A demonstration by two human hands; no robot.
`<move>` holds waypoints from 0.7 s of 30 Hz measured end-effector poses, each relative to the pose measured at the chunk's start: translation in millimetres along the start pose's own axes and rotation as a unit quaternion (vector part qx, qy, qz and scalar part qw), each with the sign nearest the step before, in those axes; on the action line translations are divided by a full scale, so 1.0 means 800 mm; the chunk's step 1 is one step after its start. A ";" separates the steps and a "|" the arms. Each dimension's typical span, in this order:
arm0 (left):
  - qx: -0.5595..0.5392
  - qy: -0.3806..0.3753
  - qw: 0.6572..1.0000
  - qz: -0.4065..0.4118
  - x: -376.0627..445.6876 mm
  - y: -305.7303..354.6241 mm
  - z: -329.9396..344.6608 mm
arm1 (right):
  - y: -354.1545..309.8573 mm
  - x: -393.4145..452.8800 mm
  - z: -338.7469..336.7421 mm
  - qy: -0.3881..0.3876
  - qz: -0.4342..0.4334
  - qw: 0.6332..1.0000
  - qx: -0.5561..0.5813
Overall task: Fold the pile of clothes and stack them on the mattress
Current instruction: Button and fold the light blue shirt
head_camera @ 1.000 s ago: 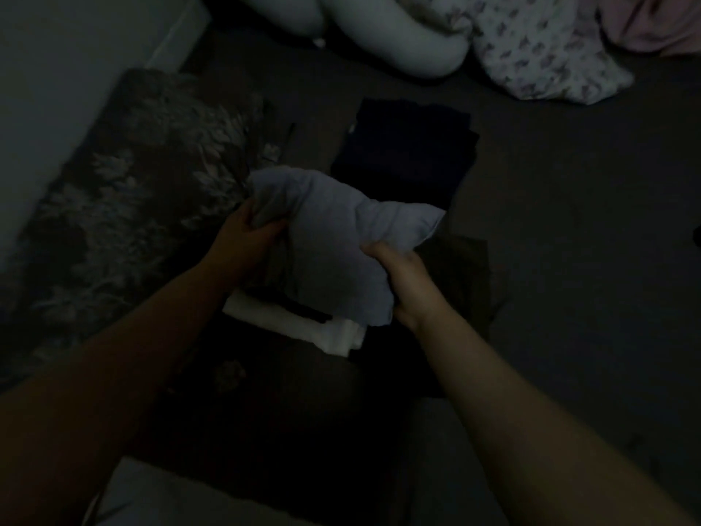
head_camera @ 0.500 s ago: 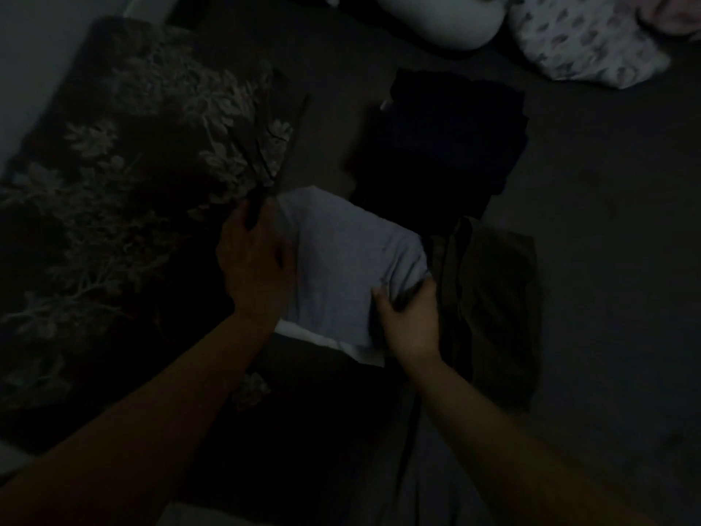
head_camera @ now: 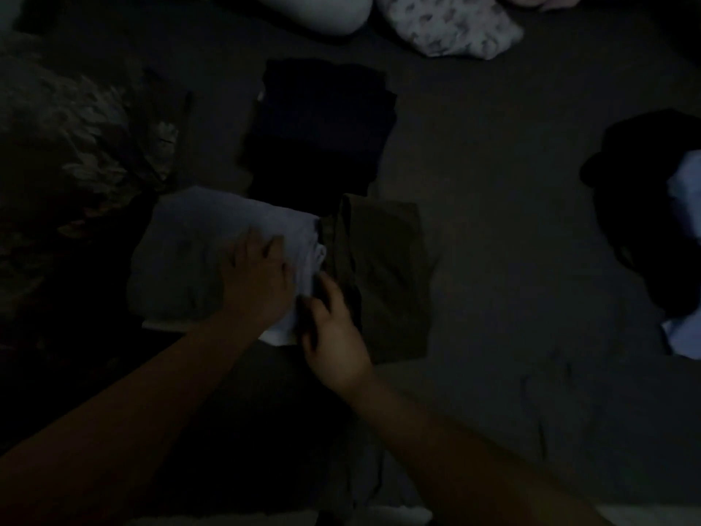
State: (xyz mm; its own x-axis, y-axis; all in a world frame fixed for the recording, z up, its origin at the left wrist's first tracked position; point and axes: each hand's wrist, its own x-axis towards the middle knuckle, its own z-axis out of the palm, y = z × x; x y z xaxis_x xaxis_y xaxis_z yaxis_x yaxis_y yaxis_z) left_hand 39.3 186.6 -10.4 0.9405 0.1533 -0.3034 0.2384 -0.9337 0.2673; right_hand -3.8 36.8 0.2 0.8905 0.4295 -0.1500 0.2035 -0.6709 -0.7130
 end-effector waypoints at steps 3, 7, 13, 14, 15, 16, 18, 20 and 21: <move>-0.024 0.076 0.992 0.102 -0.009 0.084 -0.017 | 0.016 -0.031 -0.041 -0.002 -0.039 0.999 0.015; -0.039 0.063 0.986 0.152 -0.014 0.206 -0.015 | 0.065 -0.054 -0.122 0.096 0.012 0.993 0.067; -0.044 -0.068 0.985 0.149 -0.033 0.369 0.055 | 0.256 -0.132 -0.282 0.188 0.197 0.962 0.035; -0.024 -0.090 0.985 0.148 -0.039 0.401 0.074 | 0.295 -0.152 -0.313 0.189 0.214 0.958 0.018; -0.004 -0.125 0.981 0.149 -0.045 0.433 0.097 | 0.337 -0.171 -0.347 0.191 0.226 0.955 0.003; -0.010 -0.172 0.977 0.125 -0.052 0.463 0.122 | 0.376 -0.192 -0.382 0.200 0.241 0.949 -0.011; -0.043 -0.239 0.967 0.082 -0.063 0.522 0.169 | 0.452 -0.228 -0.458 0.235 0.280 0.930 -0.026; -0.034 -0.252 0.964 0.071 -0.063 0.583 0.217 | 0.527 -0.249 -0.534 0.262 0.302 0.915 -0.055; -0.025 -0.258 0.964 0.067 -0.062 0.614 0.234 | 0.563 -0.255 -0.569 0.262 0.315 0.909 -0.075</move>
State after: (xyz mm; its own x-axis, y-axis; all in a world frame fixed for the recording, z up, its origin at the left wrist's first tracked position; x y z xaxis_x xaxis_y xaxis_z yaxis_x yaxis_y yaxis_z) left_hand 64.8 -340.0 -35.2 0.7214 -0.1616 -0.6734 0.1457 -0.9152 0.3756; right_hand 91.3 -628.0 21.2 0.9131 -0.3892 -0.1220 -0.3964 -0.7763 -0.4901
